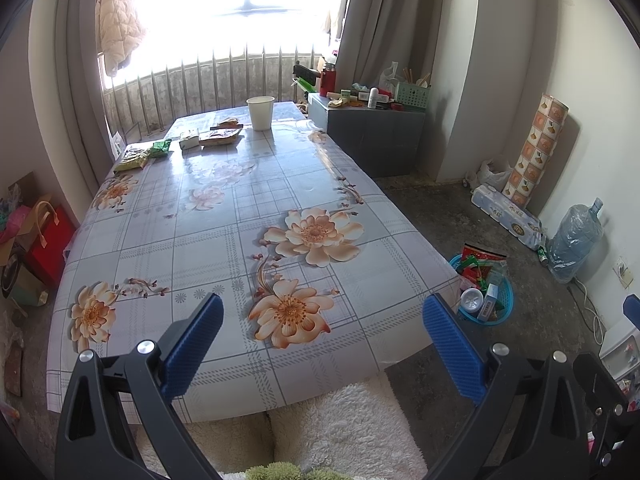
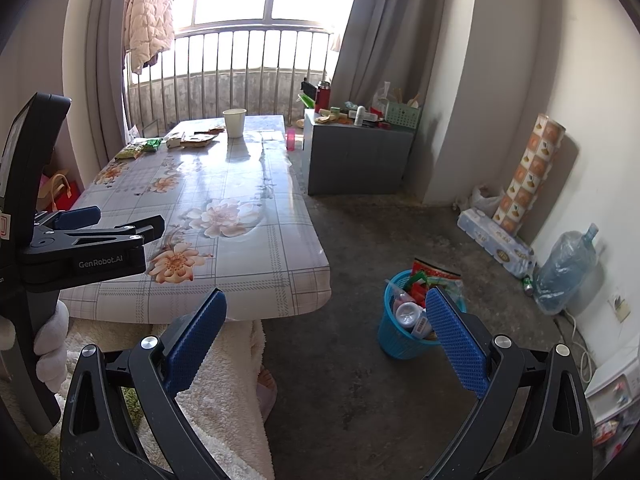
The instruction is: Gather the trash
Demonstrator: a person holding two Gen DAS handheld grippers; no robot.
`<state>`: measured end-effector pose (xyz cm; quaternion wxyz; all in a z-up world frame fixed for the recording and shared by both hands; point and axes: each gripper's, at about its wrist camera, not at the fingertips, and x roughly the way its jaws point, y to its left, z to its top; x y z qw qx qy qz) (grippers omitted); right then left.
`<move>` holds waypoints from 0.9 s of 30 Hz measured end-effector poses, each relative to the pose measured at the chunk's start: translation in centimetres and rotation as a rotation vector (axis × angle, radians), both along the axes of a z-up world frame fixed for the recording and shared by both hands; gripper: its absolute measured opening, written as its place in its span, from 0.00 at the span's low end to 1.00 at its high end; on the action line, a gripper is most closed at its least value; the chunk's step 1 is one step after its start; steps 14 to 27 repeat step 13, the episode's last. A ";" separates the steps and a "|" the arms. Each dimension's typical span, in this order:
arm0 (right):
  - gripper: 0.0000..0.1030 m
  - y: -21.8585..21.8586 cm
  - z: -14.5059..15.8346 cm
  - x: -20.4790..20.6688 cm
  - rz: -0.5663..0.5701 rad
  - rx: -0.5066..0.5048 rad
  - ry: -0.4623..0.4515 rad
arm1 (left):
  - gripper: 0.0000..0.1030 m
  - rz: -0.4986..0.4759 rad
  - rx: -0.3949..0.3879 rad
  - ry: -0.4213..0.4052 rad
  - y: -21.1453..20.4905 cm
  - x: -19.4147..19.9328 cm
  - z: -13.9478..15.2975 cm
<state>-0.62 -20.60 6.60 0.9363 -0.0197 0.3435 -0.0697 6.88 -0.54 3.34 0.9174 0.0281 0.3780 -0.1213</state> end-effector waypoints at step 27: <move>0.93 -0.1 0.0 0.0 0.000 0.002 -0.001 | 0.95 0.009 -0.003 -0.003 0.3 -0.3 0.3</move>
